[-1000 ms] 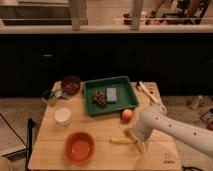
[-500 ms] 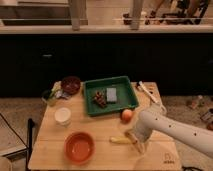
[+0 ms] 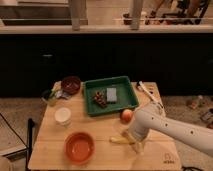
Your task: Place banana in red bowl
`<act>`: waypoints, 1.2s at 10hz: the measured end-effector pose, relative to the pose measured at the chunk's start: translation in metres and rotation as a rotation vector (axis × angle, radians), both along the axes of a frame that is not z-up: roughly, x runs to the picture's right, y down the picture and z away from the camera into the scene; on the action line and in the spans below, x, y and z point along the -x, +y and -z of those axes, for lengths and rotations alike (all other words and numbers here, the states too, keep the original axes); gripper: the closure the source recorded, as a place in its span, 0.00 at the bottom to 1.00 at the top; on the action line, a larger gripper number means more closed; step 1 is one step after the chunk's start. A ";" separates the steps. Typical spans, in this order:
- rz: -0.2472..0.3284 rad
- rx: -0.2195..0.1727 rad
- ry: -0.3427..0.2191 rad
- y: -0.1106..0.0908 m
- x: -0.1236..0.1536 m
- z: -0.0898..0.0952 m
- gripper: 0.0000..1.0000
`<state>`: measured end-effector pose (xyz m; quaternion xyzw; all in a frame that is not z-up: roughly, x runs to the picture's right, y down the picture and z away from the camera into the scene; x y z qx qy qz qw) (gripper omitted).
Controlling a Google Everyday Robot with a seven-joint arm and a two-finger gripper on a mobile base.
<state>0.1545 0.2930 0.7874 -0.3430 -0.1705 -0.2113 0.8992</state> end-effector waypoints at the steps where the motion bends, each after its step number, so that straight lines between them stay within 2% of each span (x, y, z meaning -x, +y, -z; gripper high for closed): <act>1: 0.000 -0.002 0.000 -0.001 0.001 0.002 0.20; 6: -0.004 -0.021 -0.010 -0.009 0.009 0.012 0.20; 10: 0.007 -0.024 -0.028 -0.010 0.021 0.013 0.20; 11: 0.011 -0.025 -0.031 -0.010 0.024 0.014 0.21; 12: 0.017 -0.028 -0.034 -0.011 0.028 0.014 0.27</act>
